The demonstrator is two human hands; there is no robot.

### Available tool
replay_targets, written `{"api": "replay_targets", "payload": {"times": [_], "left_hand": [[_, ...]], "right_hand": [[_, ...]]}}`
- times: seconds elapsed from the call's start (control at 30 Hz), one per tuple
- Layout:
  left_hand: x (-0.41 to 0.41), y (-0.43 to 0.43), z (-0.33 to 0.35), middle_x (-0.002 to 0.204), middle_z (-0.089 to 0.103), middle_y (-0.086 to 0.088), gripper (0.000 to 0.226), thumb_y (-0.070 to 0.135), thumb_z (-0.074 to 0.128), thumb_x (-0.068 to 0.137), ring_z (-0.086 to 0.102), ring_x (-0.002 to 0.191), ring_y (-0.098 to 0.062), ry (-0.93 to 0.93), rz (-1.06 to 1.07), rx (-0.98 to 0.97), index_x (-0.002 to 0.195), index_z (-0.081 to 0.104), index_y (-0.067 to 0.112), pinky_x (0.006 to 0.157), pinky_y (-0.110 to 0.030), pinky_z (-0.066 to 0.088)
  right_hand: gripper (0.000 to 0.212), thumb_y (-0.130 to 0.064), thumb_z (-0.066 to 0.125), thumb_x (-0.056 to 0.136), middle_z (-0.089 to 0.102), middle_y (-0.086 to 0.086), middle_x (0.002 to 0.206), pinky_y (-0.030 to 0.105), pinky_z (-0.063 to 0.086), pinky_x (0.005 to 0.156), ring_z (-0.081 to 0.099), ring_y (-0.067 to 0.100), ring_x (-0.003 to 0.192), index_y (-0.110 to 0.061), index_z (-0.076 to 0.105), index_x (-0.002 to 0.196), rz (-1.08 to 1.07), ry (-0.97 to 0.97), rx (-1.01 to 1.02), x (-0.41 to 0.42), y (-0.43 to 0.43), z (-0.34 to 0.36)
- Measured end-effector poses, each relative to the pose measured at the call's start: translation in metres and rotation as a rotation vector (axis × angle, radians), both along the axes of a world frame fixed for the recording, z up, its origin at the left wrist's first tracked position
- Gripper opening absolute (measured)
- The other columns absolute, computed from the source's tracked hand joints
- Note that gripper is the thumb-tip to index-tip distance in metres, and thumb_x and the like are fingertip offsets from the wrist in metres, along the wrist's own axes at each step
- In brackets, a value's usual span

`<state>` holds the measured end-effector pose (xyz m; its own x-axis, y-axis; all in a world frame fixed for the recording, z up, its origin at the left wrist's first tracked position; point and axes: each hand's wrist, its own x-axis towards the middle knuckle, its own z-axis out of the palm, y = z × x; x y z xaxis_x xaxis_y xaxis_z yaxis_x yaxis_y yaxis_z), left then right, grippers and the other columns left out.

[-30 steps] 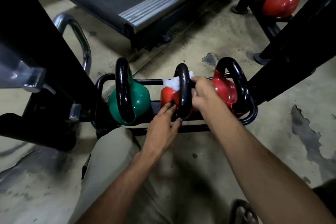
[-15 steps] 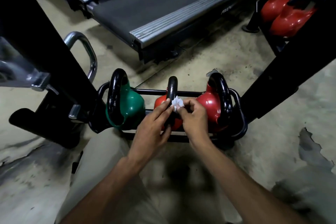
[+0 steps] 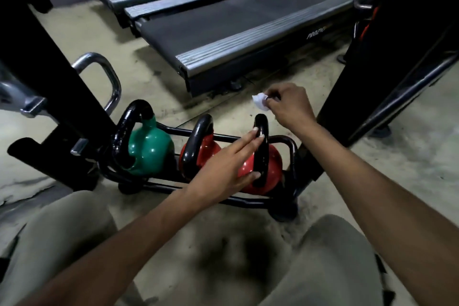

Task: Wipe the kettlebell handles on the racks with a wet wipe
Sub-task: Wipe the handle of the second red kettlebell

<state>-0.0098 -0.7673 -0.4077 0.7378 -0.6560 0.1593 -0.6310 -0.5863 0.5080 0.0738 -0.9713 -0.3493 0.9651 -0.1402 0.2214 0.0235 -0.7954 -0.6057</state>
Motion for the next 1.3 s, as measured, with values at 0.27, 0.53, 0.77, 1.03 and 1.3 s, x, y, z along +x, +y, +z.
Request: {"api": "replay_targets", "payload": {"times": [0.27, 0.53, 0.77, 1.03, 1.3], "left_hand": [[0.004, -0.023, -0.001, 0.171, 0.008, 0.012, 0.087, 0.013, 0.070, 0.091, 0.021, 0.155, -0.011, -0.031, 0.036, 0.112, 0.163, 0.022, 0.023, 0.122, -0.023, 0.025], [-0.004, -0.032, 0.002, 0.171, 0.007, 0.011, 0.083, 0.023, 0.068, 0.094, 0.025, 0.154, -0.016, 0.000, 0.108, 0.112, 0.163, 0.023, 0.024, 0.123, -0.033, 0.028], [-0.010, -0.036, 0.001, 0.171, 0.002, 0.018, 0.088, 0.019, 0.070, 0.093, 0.018, 0.156, -0.010, 0.057, 0.144, 0.084, 0.164, 0.018, 0.027, 0.122, -0.040, 0.034], [-0.010, -0.034, -0.002, 0.169, 0.004, 0.024, 0.086, 0.029, 0.072, 0.094, 0.016, 0.155, -0.003, 0.076, 0.138, 0.017, 0.163, 0.021, 0.029, 0.121, -0.041, 0.036], [-0.001, -0.024, -0.018, 0.169, 0.010, 0.022, 0.086, 0.023, 0.075, 0.092, 0.014, 0.155, -0.001, 0.034, 0.050, -0.124, 0.162, 0.025, 0.027, 0.120, -0.041, 0.038]], "right_hand": [[0.027, -0.016, 0.058, 0.092, 0.070, 0.019, 0.118, 0.031, 0.048, 0.071, 0.069, 0.033, 0.105, -0.004, 0.071, 0.112, 0.199, 0.559, -0.521, 0.057, 0.034, -0.020], [0.018, -0.005, 0.063, 0.090, 0.067, 0.009, 0.102, 0.034, 0.053, 0.072, 0.063, 0.029, 0.088, -0.005, 0.071, 0.106, 0.519, 0.617, -1.027, 0.060, 0.061, -0.012], [0.039, -0.009, 0.037, 0.104, 0.054, 0.022, 0.142, 0.043, 0.051, 0.086, 0.055, 0.038, 0.130, 0.005, 0.055, 0.135, 0.236, 0.724, -0.510, 0.062, 0.029, -0.010], [0.030, 0.004, 0.035, 0.087, 0.058, 0.017, 0.080, 0.035, 0.053, 0.039, 0.058, 0.026, 0.049, -0.001, 0.058, 0.106, -0.440, 0.633, 1.262, 0.029, -0.003, -0.079], [0.011, -0.002, 0.047, 0.090, 0.058, 0.017, 0.061, 0.027, 0.050, 0.041, 0.057, 0.022, 0.038, -0.001, 0.055, 0.083, -0.561, 0.440, 1.299, 0.014, 0.018, -0.068]]}}
